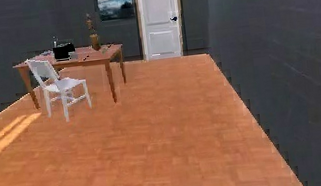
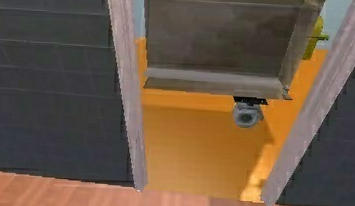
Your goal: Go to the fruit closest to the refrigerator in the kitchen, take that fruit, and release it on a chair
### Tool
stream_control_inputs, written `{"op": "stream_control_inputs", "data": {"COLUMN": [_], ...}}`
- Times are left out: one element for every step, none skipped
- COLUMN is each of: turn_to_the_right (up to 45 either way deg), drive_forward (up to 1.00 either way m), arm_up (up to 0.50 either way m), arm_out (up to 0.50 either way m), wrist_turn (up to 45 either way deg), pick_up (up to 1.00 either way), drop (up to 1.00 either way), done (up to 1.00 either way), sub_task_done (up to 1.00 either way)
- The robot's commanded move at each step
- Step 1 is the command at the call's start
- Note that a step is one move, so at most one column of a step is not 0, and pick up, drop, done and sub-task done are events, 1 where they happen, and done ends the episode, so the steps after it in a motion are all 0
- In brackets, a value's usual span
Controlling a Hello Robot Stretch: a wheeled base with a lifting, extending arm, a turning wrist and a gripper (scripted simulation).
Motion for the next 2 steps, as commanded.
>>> {"op": "stream_control_inputs", "data": {"turn_to_the_right": [0.0, 0.0], "drive_forward": [1.00, 1.00], "arm_up": [0.00, 0.00], "arm_out": [0.00, 0.00], "wrist_turn": [0.0, 0.0], "pick_up": [0.00, 0.00], "drop": [0.00, 0.00], "done": [0.00, 0.00], "sub_task_done": [0.00, 0.00]}}
